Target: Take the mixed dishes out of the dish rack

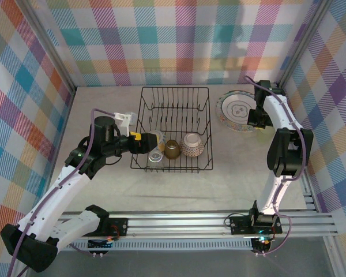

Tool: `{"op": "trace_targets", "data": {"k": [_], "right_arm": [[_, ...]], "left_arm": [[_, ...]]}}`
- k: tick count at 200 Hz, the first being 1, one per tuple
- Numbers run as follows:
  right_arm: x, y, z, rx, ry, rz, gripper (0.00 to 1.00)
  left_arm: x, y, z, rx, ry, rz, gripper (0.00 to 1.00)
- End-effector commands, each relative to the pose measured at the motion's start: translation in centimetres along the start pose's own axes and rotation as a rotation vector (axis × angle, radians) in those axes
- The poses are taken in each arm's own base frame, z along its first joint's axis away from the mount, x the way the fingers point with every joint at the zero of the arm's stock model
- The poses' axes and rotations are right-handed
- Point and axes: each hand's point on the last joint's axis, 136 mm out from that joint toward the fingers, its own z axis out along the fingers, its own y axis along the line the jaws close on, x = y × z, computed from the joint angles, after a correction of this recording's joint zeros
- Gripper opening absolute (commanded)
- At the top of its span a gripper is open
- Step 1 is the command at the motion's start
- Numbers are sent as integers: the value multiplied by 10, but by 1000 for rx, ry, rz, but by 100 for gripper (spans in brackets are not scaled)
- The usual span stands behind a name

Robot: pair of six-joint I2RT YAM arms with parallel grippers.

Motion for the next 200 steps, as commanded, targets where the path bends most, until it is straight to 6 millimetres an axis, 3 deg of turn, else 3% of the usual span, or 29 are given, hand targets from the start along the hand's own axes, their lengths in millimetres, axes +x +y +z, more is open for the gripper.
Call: {"op": "trace_targets", "data": {"k": [1, 74, 150, 200], "right_arm": [[-4, 2, 6, -25, 9, 22, 0], [-7, 4, 11, -42, 14, 42, 0], [-8, -2, 2, -72, 3, 89, 29], [-13, -7, -22, -103, -60, 128, 47]], "left_arm": [[4, -3, 0, 16, 8, 12, 100], [5, -2, 1, 15, 13, 11, 100], [6, -1, 2, 12, 18, 11, 100], [7, 1, 2, -5, 20, 7, 100]]}}
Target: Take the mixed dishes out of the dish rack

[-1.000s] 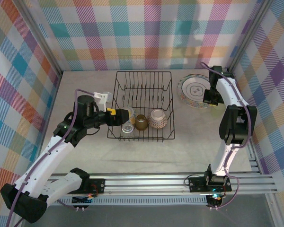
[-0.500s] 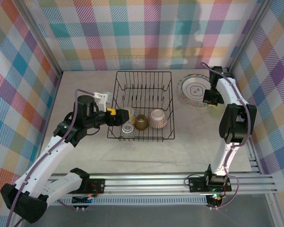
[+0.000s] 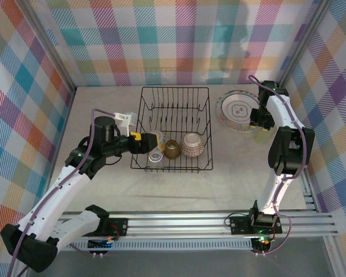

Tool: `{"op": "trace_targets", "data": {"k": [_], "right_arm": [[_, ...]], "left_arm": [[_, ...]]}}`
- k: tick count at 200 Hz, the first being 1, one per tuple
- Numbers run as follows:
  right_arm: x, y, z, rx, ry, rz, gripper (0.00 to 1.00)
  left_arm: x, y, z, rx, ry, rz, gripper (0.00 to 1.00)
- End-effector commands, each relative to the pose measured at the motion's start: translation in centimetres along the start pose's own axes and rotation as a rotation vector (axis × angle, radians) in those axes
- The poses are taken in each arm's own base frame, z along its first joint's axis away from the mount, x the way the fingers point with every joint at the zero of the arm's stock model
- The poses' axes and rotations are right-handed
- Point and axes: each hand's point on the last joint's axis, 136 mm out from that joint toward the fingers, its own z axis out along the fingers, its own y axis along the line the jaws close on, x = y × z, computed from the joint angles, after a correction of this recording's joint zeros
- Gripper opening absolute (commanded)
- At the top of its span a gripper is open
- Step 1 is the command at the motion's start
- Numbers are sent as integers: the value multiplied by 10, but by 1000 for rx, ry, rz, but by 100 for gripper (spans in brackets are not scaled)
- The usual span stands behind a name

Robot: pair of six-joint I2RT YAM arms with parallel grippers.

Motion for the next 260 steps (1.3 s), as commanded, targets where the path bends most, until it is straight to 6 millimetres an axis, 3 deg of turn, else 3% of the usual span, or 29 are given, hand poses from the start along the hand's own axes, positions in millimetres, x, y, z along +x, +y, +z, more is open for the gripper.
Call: {"op": "trace_targets", "data": {"k": [1, 52, 82, 107, 140, 172, 204, 237, 260], "right_arm": [[-9, -3, -30, -41, -75, 42, 48], [-13, -6, -77, -104, -190, 81, 61], [-7, 0, -123, -210, -304, 96, 69], [9, 10, -163, -357, -409, 96, 78], [46, 37, -203, -624, -484, 46, 89], [93, 64, -233, -896, -494, -34, 100], [138, 74, -253, -1073, -512, -113, 99], [174, 80, -255, -1211, -479, -138, 99], [193, 79, -243, -1248, -470, -127, 99]], "left_arm": [[7, 1, 2, -4, 19, 7, 100], [7, -3, 2, 10, 24, -3, 100], [10, -17, 0, 49, 50, -4, 100], [16, -25, -3, 49, 89, 4, 100], [32, -25, 1, -18, 187, 62, 100], [48, -15, 20, -134, 333, 159, 100], [56, -4, 45, -236, 459, 263, 100], [54, 0, 74, -275, 527, 285, 100], [54, 6, 93, -315, 562, 292, 99]]}}
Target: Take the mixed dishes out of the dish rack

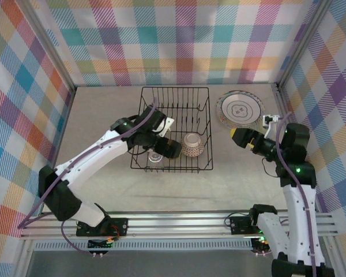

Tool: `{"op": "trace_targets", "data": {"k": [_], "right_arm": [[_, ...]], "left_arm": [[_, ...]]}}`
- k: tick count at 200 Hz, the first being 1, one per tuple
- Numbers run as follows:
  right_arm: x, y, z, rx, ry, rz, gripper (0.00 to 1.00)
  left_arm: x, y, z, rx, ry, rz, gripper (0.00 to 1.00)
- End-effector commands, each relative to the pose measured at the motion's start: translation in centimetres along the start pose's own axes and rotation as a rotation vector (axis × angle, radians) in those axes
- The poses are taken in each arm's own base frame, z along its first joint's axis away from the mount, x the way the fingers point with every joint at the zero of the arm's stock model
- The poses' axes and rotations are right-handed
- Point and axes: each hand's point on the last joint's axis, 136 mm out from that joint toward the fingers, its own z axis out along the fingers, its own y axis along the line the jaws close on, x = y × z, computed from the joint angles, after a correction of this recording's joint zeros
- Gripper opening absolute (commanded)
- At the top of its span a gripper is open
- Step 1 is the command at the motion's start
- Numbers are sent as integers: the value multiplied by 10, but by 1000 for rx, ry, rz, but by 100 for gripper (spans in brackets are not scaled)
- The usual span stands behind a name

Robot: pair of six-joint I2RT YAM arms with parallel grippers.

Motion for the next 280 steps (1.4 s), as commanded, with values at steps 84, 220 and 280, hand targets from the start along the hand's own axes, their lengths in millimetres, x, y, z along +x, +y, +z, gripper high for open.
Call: {"op": "trace_targets", "data": {"k": [84, 220, 280], "right_arm": [[65, 14, -17, -174, 33, 74, 99], [75, 13, -18, -190, 43, 90, 99], [76, 12, -18, -190, 44, 89, 99]], "left_arm": [[-30, 21, 73, -240, 120, 19, 89], [-21, 41, 109, -344, 179, -50, 84], [-16, 42, 114, -351, 195, -80, 79]]}}
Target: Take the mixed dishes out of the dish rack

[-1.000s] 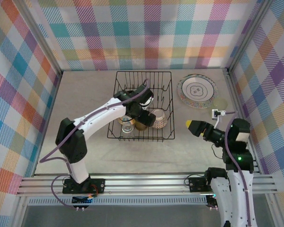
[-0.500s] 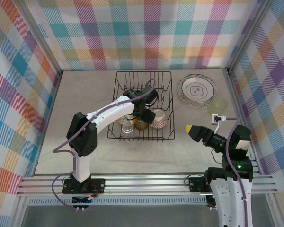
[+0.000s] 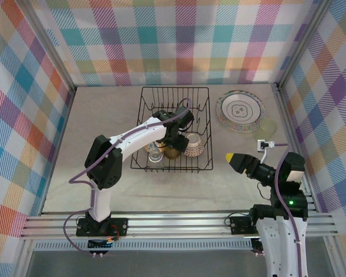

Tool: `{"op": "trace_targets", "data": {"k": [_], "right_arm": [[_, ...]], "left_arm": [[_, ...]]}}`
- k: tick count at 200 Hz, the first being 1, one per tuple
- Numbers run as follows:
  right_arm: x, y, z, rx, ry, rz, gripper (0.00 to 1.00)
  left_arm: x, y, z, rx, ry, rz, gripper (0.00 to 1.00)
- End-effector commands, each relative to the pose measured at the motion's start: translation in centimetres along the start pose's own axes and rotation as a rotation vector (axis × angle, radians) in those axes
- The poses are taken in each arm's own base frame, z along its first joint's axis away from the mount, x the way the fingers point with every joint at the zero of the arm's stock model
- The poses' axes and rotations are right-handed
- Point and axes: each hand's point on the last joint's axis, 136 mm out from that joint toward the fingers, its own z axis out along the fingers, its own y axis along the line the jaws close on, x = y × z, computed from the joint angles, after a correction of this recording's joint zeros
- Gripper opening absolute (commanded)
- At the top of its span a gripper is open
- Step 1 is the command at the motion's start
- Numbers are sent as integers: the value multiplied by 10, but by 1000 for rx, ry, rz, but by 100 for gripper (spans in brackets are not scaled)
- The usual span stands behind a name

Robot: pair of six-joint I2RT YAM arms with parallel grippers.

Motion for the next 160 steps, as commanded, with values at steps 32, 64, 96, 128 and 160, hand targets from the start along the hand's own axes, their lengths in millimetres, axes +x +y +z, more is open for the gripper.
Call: {"op": "trace_targets", "data": {"k": [32, 64, 96, 128, 160], "right_arm": [[5, 2, 0, -24, 15, -5, 99], [6, 1, 1, -23, 17, -1, 99], [6, 0, 1, -26, 18, 6, 99], [8, -1, 2, -28, 20, 11, 99], [9, -3, 3, -37, 23, 20, 99]], "left_arm": [[10, 0, 8, -20, 33, -27, 78], [12, 2, 10, -29, 33, -39, 76], [15, 6, 12, -45, 38, -41, 74], [14, 6, 11, -44, 29, -48, 69], [11, 4, 8, -30, 19, -53, 63]]}}
